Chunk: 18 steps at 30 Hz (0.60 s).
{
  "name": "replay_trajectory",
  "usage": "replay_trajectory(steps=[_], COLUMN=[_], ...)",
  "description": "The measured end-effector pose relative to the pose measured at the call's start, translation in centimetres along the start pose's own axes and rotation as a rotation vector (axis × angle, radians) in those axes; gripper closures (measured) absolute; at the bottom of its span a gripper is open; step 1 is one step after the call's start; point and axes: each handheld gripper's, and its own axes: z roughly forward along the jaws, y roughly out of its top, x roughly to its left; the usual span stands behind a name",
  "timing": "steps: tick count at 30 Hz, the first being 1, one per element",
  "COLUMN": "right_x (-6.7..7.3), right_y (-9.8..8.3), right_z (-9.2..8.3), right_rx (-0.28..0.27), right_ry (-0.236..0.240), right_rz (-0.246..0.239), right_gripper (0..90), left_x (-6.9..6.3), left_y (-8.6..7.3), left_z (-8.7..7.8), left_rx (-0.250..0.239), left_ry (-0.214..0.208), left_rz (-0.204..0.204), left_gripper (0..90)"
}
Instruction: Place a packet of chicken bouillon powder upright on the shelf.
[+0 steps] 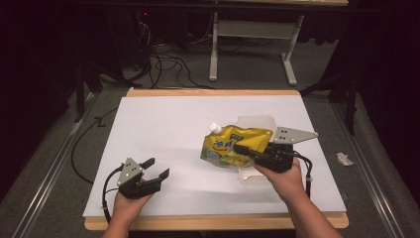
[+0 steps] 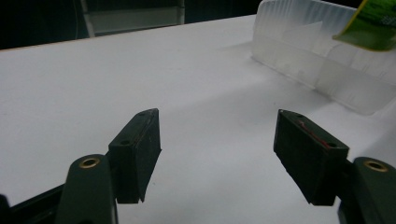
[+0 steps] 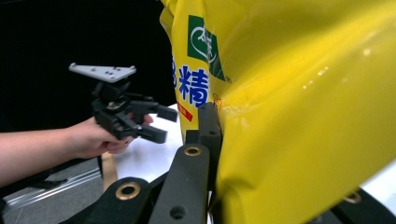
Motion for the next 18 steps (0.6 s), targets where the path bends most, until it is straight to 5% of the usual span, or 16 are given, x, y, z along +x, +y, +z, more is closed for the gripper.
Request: replay_trajectory(steps=[18], right_x=[-3.9], right_y=[0.5], right_z=[-4.1], right_rx=[0.022], right_ry=[-0.153], right_rz=[0.039], right_gripper=[90.0], left_x=[-0.2], left_y=[0.1], left_z=[0.1], left_rx=[0.011], left_ry=[-0.025], left_rz=[0.008], left_gripper=[31.8])
